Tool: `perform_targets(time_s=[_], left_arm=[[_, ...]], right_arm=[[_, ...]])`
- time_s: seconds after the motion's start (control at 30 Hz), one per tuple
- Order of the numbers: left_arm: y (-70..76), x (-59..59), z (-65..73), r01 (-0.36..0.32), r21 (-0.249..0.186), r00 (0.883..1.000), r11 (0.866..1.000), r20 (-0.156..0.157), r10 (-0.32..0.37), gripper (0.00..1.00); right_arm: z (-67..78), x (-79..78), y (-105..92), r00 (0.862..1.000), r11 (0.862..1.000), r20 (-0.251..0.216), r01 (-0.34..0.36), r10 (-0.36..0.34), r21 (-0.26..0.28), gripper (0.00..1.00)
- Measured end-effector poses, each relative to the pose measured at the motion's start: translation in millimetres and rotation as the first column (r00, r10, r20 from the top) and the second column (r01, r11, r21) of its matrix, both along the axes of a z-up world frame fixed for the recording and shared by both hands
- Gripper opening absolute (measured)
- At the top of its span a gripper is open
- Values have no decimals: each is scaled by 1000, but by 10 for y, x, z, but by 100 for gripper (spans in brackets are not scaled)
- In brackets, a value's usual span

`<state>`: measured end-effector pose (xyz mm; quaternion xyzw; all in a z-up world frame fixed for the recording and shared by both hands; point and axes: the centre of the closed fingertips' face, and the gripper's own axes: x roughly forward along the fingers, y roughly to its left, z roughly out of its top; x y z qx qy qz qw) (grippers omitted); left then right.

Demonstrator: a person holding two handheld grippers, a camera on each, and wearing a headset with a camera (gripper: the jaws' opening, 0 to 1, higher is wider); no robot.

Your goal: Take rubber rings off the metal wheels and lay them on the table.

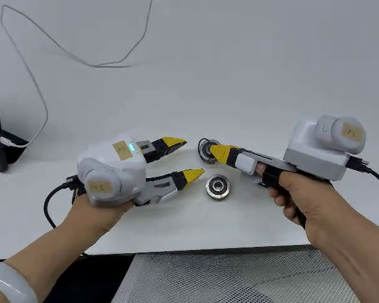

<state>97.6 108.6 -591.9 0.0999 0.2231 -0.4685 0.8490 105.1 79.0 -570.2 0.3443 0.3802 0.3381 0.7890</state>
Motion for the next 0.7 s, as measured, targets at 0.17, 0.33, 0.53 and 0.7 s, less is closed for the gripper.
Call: perform_targets(time_s=[0.17,0.33,0.53,0.7], left_arm=[[41,-60,15,-5,-8,1000,1000,-2,5,37],[84,-77,65,-22,-37,1000,999,-3,22,38],[126,-91,145,-45,-70,999,997,7,46,42],[144,-100,206,-62,-97,998,993,11,63,47]], right_arm=[[165,-72,-23,1000,999,7,10,-10,34,1],[256,-109,-196,999,998,10,39,-40,42,1],[220,-178,-422,996,996,-21,84,-83,34,1],[104,-243,-588,992,994,-53,113,-112,10,1]])
